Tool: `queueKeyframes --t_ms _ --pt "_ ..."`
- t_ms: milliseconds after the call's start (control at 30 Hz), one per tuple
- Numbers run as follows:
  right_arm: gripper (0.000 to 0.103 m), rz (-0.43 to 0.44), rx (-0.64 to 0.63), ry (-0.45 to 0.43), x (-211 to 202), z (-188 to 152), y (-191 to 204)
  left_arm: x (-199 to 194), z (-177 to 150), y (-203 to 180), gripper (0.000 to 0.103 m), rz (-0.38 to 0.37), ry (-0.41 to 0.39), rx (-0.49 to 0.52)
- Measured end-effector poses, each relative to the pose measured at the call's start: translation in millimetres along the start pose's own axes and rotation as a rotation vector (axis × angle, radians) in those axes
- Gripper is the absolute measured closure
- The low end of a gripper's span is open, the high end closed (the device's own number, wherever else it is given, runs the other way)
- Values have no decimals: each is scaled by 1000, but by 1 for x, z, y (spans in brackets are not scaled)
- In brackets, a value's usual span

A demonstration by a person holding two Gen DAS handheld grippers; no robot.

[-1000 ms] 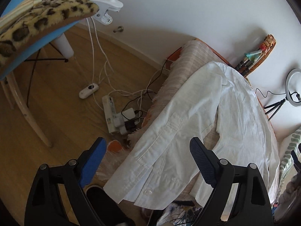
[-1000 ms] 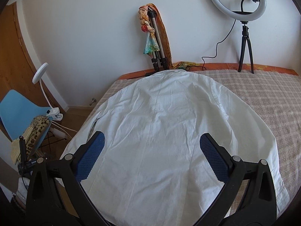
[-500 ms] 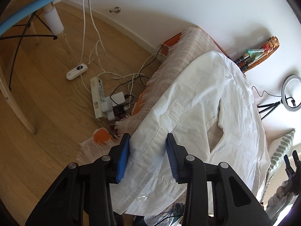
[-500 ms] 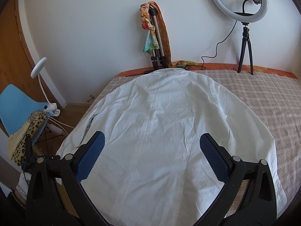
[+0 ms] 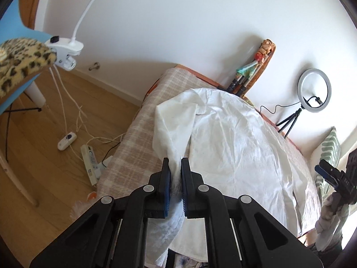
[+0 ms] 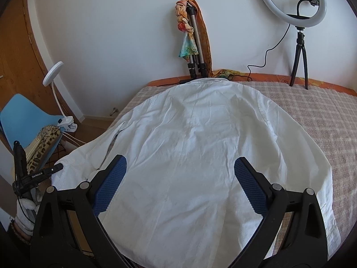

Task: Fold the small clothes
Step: 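Lift and fold the grasped side edge inward over the shirt back with left gripper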

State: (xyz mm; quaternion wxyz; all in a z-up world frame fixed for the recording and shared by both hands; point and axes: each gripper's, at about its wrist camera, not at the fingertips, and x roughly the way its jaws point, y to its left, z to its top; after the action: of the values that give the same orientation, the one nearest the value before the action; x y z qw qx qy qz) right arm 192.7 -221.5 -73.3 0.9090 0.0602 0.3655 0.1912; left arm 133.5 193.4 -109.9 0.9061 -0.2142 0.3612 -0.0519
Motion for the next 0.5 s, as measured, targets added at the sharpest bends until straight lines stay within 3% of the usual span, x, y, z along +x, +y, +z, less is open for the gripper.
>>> queueKeyframes --t_ms 167,333,500 --pt "39 47 -19 65 16 11 6 7 -6 -72 96 -79 3 211" --pt "39 172 -47 164 50 42 24 25 -35 -121 96 -106 74 404" --pt "39 298 -27 267 106 68 47 33 -61 -141 96 -95 122 514"
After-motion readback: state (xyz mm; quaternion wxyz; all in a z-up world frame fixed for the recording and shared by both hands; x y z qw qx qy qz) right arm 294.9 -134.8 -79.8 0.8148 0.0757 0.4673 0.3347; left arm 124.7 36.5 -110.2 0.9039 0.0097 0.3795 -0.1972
